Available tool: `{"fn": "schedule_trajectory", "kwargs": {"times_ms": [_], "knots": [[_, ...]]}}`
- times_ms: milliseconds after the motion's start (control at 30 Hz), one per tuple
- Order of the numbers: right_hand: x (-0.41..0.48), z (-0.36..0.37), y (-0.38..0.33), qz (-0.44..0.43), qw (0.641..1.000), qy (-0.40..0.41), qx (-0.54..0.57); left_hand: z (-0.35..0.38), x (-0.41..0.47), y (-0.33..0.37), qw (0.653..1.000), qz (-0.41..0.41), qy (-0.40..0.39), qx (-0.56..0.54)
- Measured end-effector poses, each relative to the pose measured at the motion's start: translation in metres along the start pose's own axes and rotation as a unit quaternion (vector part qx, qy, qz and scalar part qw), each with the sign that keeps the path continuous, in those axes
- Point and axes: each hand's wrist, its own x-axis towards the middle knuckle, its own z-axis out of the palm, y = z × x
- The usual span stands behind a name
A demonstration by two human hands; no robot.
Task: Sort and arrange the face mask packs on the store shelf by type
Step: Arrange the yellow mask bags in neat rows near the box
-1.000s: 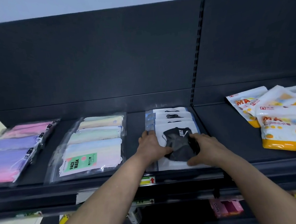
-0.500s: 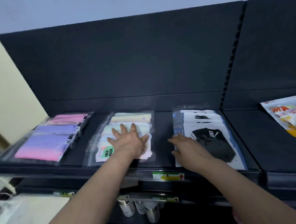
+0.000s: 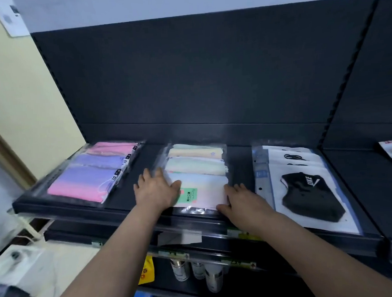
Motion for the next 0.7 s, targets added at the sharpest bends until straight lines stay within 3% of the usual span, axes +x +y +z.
{"fn": "schedule_trajectory", "kwargs": {"times_ms": [100,300,533,700], "knots": [[-0.007,-0.012,0.008,-0.014,0.998,0.061,-0.006,-0.007,-0.006,0.039,0.995,0.089,0.037,0.013],[-0.043,-0.029,0.086,0.005,0.987,0.153,-0.053,0.016,-0.044,0.161,0.956,0.284,-0.011,-0.071],[-0.126,-0.052,0.248,0.195,0.956,0.204,-0.075,0.06,-0.108,0.312,0.895,0.424,-0.078,-0.114],[-0.168,-0.069,0.35,0.278,0.933,0.21,-0.088,0.104,-0.143,0.413,0.874,0.438,-0.178,-0.112]]}}
